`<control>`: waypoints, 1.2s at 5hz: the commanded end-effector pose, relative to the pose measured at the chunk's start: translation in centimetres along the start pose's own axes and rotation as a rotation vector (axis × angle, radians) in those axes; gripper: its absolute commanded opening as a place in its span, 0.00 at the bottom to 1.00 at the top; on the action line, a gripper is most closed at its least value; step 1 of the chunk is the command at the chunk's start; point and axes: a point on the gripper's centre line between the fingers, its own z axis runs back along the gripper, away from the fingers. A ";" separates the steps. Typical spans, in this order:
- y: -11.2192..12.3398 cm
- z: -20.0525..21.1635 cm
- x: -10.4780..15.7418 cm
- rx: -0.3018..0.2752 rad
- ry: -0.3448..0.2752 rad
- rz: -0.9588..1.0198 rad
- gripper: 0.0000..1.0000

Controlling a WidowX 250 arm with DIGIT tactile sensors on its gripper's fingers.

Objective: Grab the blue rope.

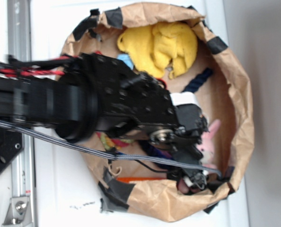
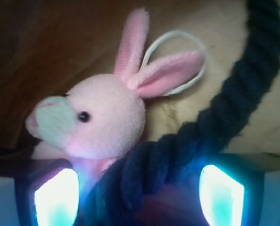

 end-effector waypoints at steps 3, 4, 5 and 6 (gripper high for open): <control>-1.0 2.9 -3.8 0.125 0.062 -0.190 0.00; 1.4 8.5 -2.0 0.179 -0.072 -0.249 0.00; 2.3 14.1 -0.5 0.250 -0.148 -0.260 0.00; 2.9 16.3 1.0 0.317 -0.179 -0.293 0.00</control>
